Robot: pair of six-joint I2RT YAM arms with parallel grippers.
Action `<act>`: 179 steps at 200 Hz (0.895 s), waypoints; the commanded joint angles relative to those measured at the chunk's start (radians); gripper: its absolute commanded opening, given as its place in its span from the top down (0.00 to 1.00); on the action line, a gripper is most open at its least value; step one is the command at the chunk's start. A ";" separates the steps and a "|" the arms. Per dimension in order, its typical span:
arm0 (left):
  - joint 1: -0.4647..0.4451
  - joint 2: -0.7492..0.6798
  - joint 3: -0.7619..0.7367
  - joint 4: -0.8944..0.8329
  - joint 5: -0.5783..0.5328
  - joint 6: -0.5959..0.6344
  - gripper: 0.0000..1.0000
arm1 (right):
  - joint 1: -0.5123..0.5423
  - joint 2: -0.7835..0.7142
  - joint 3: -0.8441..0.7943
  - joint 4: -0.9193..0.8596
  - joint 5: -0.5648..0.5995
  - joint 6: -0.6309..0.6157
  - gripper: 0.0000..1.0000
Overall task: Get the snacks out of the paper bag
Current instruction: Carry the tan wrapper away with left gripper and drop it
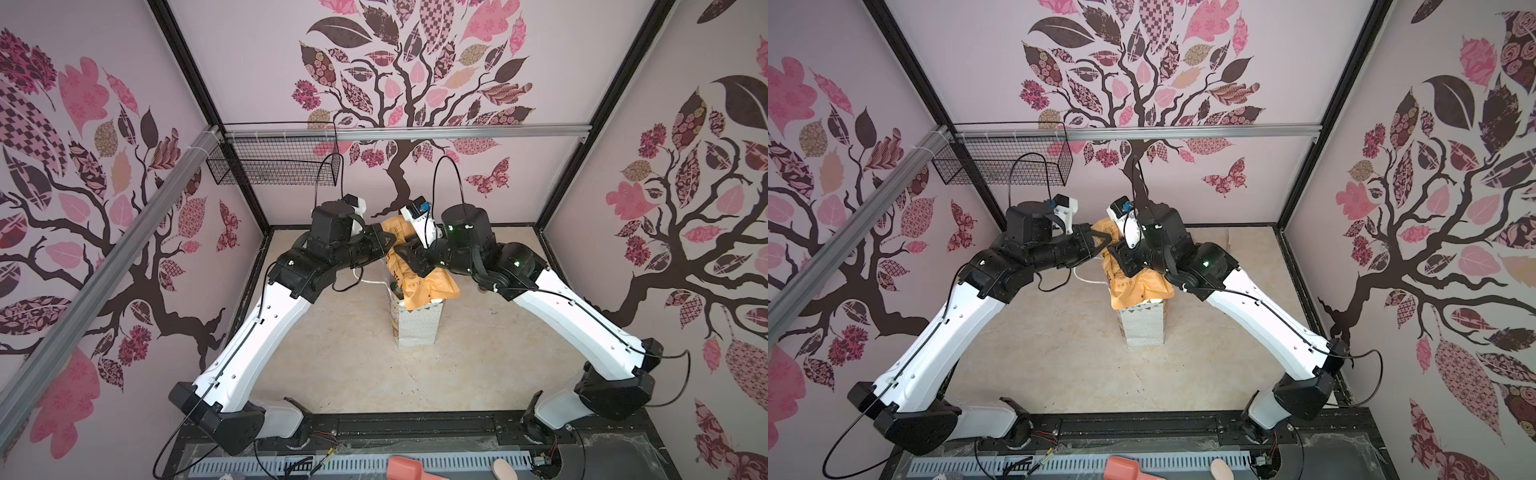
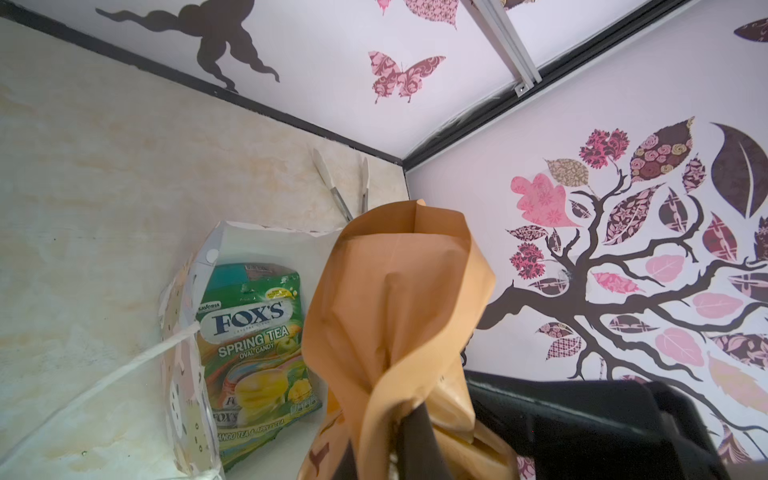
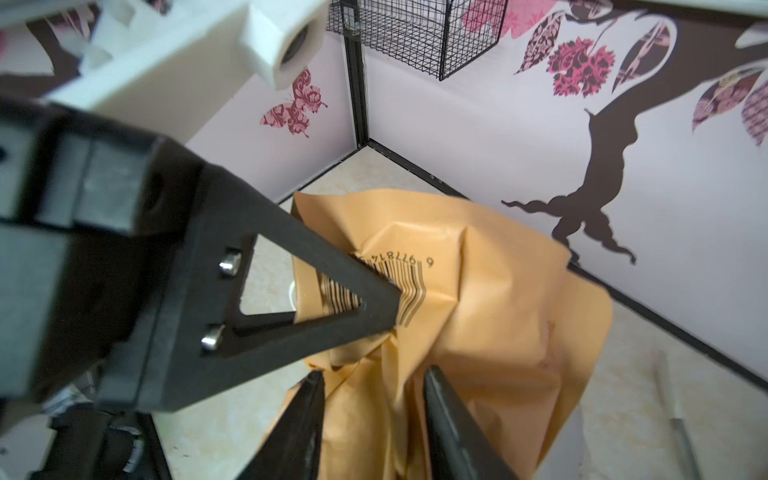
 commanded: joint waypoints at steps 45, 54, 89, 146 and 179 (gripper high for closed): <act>0.118 -0.029 0.043 0.141 0.067 -0.004 1.00 | 0.008 -0.129 -0.011 0.094 0.000 0.060 0.01; 0.128 -0.027 0.058 0.141 0.066 0.000 1.00 | 0.009 -0.150 -0.024 0.116 0.018 0.066 0.00; 0.216 -0.009 0.111 0.138 0.065 -0.027 1.00 | 0.009 -0.246 -0.136 0.244 0.108 0.087 0.01; 0.445 0.016 0.024 0.269 -0.059 -0.098 1.00 | 0.007 -0.337 -0.267 0.318 0.189 0.142 0.00; 0.540 0.032 -0.098 0.334 -0.208 -0.158 1.00 | 0.007 -0.346 -0.309 0.300 0.172 0.175 0.00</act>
